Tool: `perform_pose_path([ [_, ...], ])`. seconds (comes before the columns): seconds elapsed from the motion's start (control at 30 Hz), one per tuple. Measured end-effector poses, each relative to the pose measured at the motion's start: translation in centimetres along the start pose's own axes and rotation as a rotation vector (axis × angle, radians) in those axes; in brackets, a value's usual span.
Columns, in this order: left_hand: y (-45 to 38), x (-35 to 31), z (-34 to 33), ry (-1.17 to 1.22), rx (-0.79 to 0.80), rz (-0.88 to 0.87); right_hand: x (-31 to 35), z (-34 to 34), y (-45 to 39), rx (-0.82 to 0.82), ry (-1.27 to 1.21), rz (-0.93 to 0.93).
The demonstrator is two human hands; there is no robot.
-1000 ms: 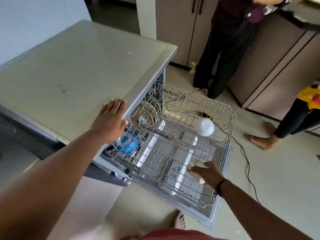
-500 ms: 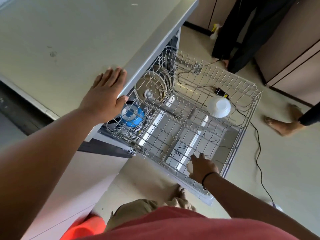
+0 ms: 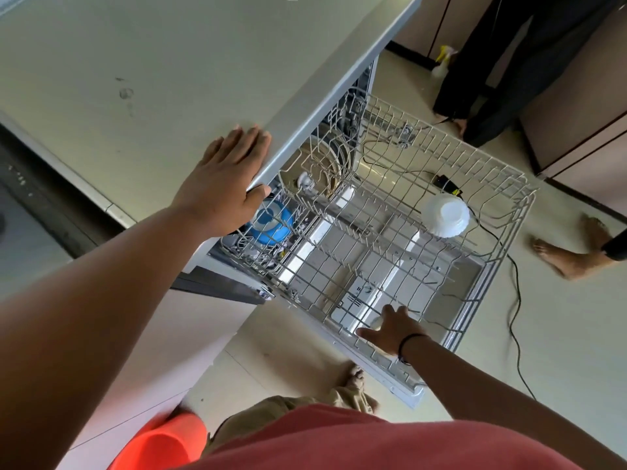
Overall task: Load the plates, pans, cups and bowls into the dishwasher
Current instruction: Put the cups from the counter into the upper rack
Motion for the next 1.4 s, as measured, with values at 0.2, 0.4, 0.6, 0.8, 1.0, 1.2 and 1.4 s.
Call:
perform_pose_path([
  [0.2, 0.0, -0.1, 0.1, 0.006, 0.020, 0.007, -0.7, 3.2, 0.8, -0.087, -0.088, -0.034],
  [0.4, 0.1, 0.0, 0.1, 0.031, 0.022, 0.002, -0.7, 7.5, 3.5, -0.242, -0.078, -0.067],
  [0.6, 0.7, -0.6, 0.7, 0.123, 0.003, -0.012, 4.8, 13.6, 9.7, -0.539, -0.010, 0.010],
  [0.8, 6.7, 0.2, 1.6, 0.186, 0.086, 0.000, 14.7, 19.7, 17.7, -0.822, -0.020, 0.087],
  [1.0, 17.1, 7.5, 6.1, 0.117, 0.015, 0.044, 28.3, 21.9, 21.7, -0.945, -0.090, 0.265],
  [1.2, 31.6, 19.6, 9.8, 0.135, -0.231, 0.380, 45.0, 20.7, 23.4, -0.926, -0.082, 0.570],
  [1.4, 41.7, 26.3, 9.4, 0.140, -0.265, 0.671, 59.2, 16.6, 25.2, -0.788, -0.066, 0.848],
])
Point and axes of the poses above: each hand's wrist, its own y-axis away from the middle knuckle, its own z-axis out of the back of the hand, x = y × z, the point moved 5 cm from there along -y, towards the middle knuckle, and after that the axes turned 11 degrees about y, right-handed, at the moved point
